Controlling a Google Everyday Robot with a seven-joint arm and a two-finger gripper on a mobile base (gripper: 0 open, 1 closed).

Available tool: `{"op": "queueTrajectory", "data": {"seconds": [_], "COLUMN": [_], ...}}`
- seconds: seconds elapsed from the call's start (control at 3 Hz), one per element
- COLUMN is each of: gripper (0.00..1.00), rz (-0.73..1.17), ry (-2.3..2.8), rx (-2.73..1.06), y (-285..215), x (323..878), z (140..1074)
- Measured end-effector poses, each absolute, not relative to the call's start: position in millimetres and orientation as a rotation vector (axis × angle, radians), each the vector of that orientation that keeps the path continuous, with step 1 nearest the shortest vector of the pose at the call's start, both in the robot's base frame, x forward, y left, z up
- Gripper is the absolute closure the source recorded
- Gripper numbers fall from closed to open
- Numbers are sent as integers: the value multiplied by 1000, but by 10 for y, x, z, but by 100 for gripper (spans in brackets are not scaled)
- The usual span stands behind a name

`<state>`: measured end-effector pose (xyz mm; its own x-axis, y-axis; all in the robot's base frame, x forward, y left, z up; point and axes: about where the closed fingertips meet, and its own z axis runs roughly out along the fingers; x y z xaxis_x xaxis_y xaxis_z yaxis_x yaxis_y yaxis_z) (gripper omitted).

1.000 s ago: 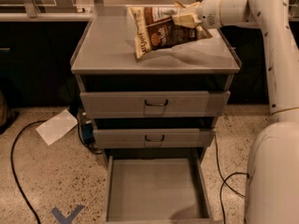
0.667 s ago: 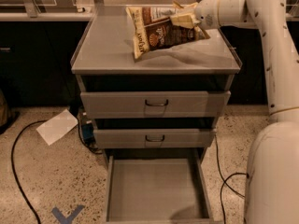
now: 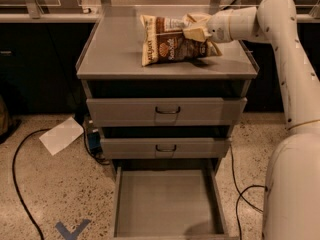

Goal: Pick brown chip bag from bottom drawer and place on counter

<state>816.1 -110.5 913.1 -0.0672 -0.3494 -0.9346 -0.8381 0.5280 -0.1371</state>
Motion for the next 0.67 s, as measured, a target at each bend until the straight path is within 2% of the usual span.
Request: {"op": "queueTrajectory", "data": {"seconds": [0.33,0.67], "gripper": [81,58], "rz": [550,550], "ry": [1655,1655], "rx": [-1020,-1020], "y": [-1098,-1098], "x": [8164,8164], "z": [9126,9126]}}
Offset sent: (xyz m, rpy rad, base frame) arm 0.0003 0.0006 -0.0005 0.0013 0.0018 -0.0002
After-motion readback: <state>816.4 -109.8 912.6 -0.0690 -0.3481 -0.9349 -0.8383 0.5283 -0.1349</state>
